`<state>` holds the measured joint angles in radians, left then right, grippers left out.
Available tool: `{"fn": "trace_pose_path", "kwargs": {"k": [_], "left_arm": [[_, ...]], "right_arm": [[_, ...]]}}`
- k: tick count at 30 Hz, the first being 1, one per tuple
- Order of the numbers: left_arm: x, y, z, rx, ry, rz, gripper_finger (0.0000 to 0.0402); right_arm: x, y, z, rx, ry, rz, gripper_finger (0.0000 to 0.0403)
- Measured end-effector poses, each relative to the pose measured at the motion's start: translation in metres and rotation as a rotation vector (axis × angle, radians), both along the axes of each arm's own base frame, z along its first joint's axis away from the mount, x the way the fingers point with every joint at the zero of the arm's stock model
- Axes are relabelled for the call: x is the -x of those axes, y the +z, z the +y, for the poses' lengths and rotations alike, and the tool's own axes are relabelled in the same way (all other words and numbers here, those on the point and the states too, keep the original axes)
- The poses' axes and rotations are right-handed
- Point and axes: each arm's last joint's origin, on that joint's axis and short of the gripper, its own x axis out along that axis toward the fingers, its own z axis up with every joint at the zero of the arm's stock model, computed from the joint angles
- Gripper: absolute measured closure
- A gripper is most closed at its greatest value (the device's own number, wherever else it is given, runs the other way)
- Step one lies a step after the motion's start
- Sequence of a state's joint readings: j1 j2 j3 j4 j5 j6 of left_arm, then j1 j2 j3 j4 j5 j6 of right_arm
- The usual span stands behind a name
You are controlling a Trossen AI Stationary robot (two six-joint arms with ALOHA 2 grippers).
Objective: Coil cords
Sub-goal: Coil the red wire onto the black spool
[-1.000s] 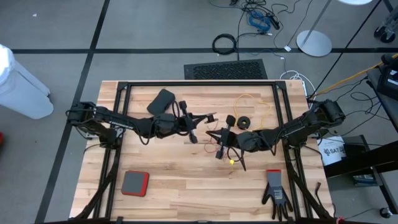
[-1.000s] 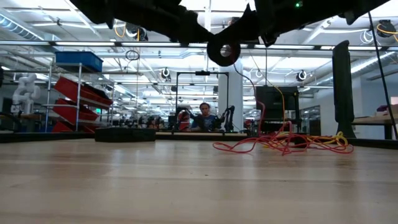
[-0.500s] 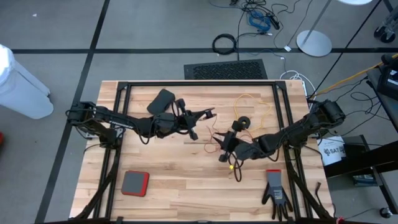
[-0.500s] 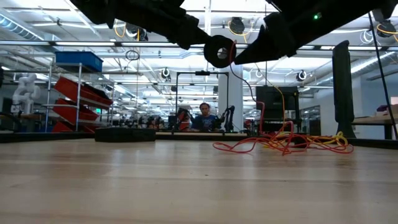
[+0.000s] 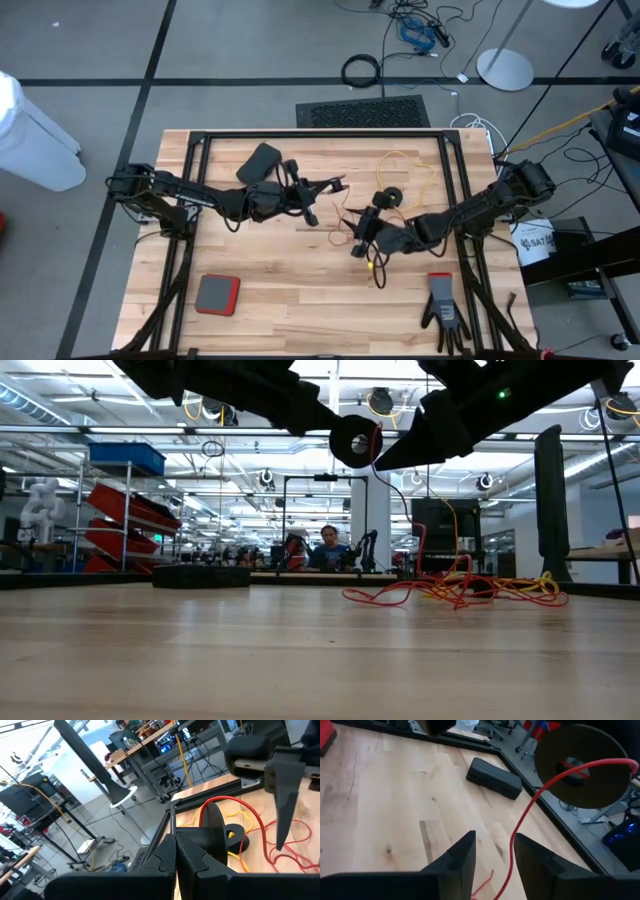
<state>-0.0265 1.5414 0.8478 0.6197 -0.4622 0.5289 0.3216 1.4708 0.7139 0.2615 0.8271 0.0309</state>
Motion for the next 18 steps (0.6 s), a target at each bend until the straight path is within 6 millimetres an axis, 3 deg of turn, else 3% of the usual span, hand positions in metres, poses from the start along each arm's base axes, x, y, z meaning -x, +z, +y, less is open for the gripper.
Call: {"fn": "trace_pose_path", "kwargs": {"k": [7, 14, 18], "left_arm": [[-0.0003, 0.0, -0.0007, 0.026, -0.025, -0.011, 0.0402], [-0.0003, 0.0002, -0.0008, 0.027, -0.027, -0.013, 0.0402], [-0.0003, 0.0002, -0.0008, 0.034, -0.027, -0.016, 0.0402]], "right_arm": [[-0.0019, -0.0006, -0.0069, -0.009, -0.005, 0.008, 0.0316], [-0.0025, -0.0007, -0.0074, -0.009, 0.018, 0.018, 0.039], [-0.003, 0.0, -0.008, -0.01, 0.016, 0.01, 0.0398]]}}
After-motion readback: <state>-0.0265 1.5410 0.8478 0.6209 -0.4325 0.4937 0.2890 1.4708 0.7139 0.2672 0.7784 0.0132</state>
